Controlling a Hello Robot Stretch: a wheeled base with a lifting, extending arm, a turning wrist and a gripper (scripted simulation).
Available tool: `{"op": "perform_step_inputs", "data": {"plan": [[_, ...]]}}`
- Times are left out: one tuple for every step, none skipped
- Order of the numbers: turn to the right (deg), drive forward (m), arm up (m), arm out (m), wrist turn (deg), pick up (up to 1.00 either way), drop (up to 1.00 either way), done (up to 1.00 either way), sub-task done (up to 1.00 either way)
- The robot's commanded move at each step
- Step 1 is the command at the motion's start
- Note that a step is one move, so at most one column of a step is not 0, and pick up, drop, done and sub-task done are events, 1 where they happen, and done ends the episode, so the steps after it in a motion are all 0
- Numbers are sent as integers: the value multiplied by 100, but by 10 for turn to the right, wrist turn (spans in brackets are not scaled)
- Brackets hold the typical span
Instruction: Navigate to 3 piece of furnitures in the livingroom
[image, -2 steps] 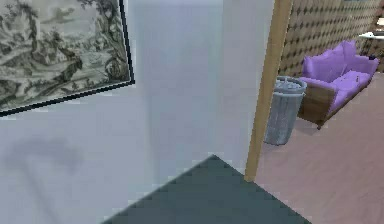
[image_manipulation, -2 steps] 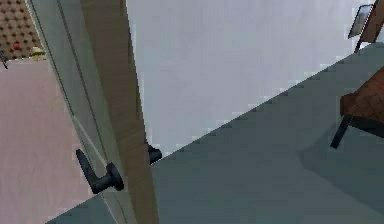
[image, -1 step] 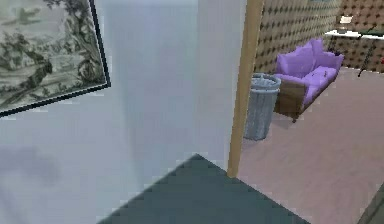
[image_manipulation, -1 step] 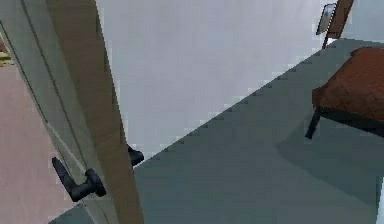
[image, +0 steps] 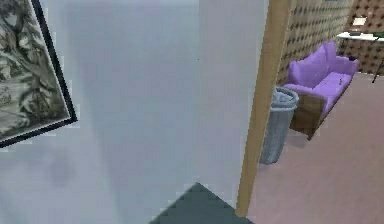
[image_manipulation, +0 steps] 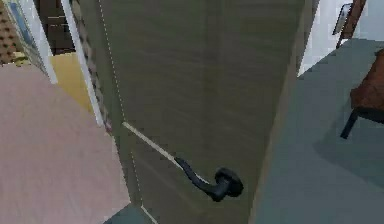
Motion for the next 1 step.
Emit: {"op": "perform_step_inputs", "data": {"plan": [[210,0,0,0,0,0,0,0,0]]}}
